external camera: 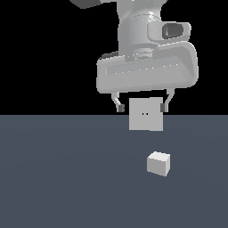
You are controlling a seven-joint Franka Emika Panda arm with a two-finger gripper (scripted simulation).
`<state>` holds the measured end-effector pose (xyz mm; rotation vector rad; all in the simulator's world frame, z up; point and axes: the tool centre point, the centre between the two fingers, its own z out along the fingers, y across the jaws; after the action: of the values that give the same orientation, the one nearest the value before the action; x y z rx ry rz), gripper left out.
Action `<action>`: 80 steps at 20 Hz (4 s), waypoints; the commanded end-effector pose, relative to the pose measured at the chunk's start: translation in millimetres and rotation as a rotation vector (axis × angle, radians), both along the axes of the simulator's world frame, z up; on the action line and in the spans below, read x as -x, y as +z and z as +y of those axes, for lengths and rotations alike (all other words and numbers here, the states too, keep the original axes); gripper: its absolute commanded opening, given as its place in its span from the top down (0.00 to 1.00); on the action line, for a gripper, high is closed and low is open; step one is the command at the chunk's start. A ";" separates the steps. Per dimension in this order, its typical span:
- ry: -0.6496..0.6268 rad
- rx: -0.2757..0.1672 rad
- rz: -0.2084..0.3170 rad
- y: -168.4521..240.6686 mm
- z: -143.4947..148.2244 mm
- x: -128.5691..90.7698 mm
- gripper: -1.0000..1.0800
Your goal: Plug the charger into the wall socket.
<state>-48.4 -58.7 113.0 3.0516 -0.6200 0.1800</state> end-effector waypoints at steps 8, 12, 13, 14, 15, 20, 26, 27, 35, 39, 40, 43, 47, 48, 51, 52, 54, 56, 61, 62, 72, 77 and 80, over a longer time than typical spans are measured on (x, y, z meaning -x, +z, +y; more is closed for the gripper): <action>-0.183 0.017 -0.030 -38.7 -19.6 35.2 0.04; -0.221 0.021 -0.035 -47.0 -22.7 42.4 0.04; -0.226 0.022 -0.036 -48.4 -23.2 43.5 0.04; -0.231 0.022 -0.037 -49.4 -23.4 44.3 0.04; -0.234 0.022 -0.037 -50.2 -23.6 44.8 0.04; -0.232 0.022 -0.036 -51.3 -23.3 44.8 0.04; -0.233 0.022 -0.036 -67.2 -23.2 45.5 0.04; -0.234 0.022 -0.036 -71.5 -23.3 45.7 0.04; -0.236 0.021 -0.037 -99.1 -23.2 45.9 0.04; -0.236 0.021 -0.037 -101.3 -23.1 45.8 1.00; -0.236 0.021 -0.037 -101.3 -23.1 45.8 1.00; -0.236 0.021 -0.037 -101.3 -23.1 45.8 1.00; -0.236 0.021 -0.037 -101.3 -23.1 45.8 1.00; -0.236 0.021 -0.037 -101.3 -23.1 45.8 1.00; -0.232 0.021 -0.037 -100.3 -23.1 45.2 1.00; -0.228 0.021 -0.037 -99.4 -23.3 44.4 1.00; -0.215 0.022 -0.037 -96.3 -23.9 42.0 1.00; -0.195 0.022 -0.038 -91.8 -24.7 38.5 1.00; -0.120 0.022 -0.039 -74.7 -26.9 24.6 1.00; -0.101 0.022 -0.039 -70.3 -27.2 21.0 1.00; 0.094 0.018 -0.041 -26.8 -24.4 -16.1 1.00; 0.145 0.016 -0.041 -16.0 -21.7 -25.8 1.00; 0.159 0.015 -0.041 -13.3 -20.6 -28.5 1.00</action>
<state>-21.3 -80.0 98.3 3.0869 -0.3880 0.2501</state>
